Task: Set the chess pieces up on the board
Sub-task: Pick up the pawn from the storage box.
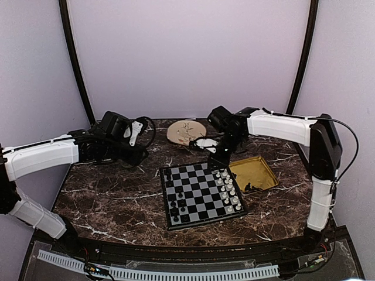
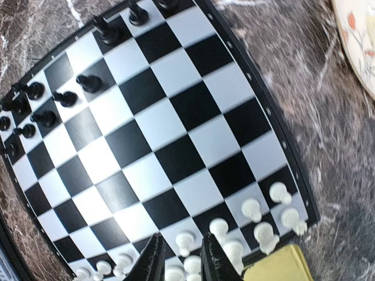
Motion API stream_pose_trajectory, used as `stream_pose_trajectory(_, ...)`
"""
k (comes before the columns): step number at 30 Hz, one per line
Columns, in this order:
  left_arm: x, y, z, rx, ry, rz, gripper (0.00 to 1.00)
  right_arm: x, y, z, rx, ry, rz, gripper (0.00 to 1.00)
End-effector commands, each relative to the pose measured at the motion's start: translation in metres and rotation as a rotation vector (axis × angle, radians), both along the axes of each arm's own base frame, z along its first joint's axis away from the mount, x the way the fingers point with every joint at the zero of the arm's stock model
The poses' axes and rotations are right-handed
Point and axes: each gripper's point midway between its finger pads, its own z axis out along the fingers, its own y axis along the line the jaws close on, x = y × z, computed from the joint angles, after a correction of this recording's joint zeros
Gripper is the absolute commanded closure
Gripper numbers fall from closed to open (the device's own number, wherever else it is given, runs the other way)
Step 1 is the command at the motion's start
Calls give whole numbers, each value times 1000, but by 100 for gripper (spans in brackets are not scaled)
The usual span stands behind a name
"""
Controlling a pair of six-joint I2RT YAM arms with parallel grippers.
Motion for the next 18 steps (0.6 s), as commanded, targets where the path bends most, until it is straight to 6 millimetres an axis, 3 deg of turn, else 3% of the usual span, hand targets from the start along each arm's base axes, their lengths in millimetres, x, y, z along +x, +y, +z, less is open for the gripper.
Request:
stream_pose_trajectory(1,-5,-13,-9,-23,28,-85,62,9,-44,12,35,-13,-99,78)
stream_pose_trajectory(9,-12,-40,-17,-90,92,-189,64,10,-136,-6,-25,-17,-288,81)
stream_pose_trajectory(13,-12,-43,-19,-91,99,-200,64,-6,-152,-21,-67,-3,-289,81)
stream_pose_trajectory(14,-12,-43,-19,-91,98,-201,64,-16,-158,-33,-90,26,-287,81)
stream_pose_trajectory(18,-13,-43,-20,-89,101,-202,64,-22,-165,-47,-127,48,-296,80)
